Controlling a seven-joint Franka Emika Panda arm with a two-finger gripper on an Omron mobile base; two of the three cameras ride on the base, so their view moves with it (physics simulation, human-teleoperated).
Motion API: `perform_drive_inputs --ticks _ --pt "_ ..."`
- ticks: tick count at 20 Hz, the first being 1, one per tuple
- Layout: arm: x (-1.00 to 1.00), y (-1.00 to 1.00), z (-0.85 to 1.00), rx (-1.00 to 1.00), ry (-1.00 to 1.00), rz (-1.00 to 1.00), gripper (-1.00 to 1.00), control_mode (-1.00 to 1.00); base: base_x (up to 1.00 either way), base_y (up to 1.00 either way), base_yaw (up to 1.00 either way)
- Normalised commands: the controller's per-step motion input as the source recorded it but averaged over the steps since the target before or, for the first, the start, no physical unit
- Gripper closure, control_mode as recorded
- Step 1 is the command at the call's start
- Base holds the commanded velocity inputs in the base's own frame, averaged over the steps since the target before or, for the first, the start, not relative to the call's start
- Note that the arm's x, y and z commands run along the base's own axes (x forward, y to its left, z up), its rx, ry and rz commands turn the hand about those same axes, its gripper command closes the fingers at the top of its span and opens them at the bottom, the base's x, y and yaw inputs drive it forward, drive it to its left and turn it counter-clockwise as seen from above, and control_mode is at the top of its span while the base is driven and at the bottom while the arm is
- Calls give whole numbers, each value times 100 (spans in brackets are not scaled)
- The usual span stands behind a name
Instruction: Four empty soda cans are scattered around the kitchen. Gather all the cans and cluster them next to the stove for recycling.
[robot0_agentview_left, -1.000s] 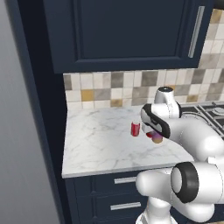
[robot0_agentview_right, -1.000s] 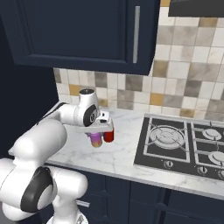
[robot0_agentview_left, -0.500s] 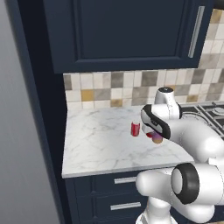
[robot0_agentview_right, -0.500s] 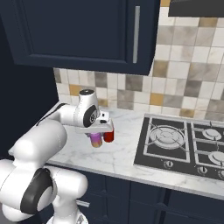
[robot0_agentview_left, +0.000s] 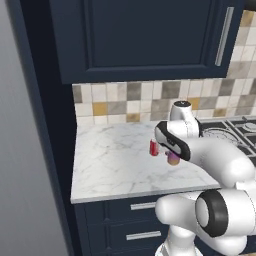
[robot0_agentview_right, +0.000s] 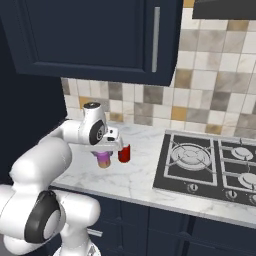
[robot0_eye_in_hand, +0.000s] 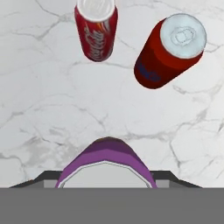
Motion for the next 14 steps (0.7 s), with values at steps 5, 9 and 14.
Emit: perform_drive_inputs --ticks 5,9,14 --pt "34 25 -18 0 0 -8 100 -100 0 0 0" --pt "41 10 -25 7 3 -7 100 -100 0 0 0" --pt "29 6 -22 7 5 -4 100 -100 0 0 0"
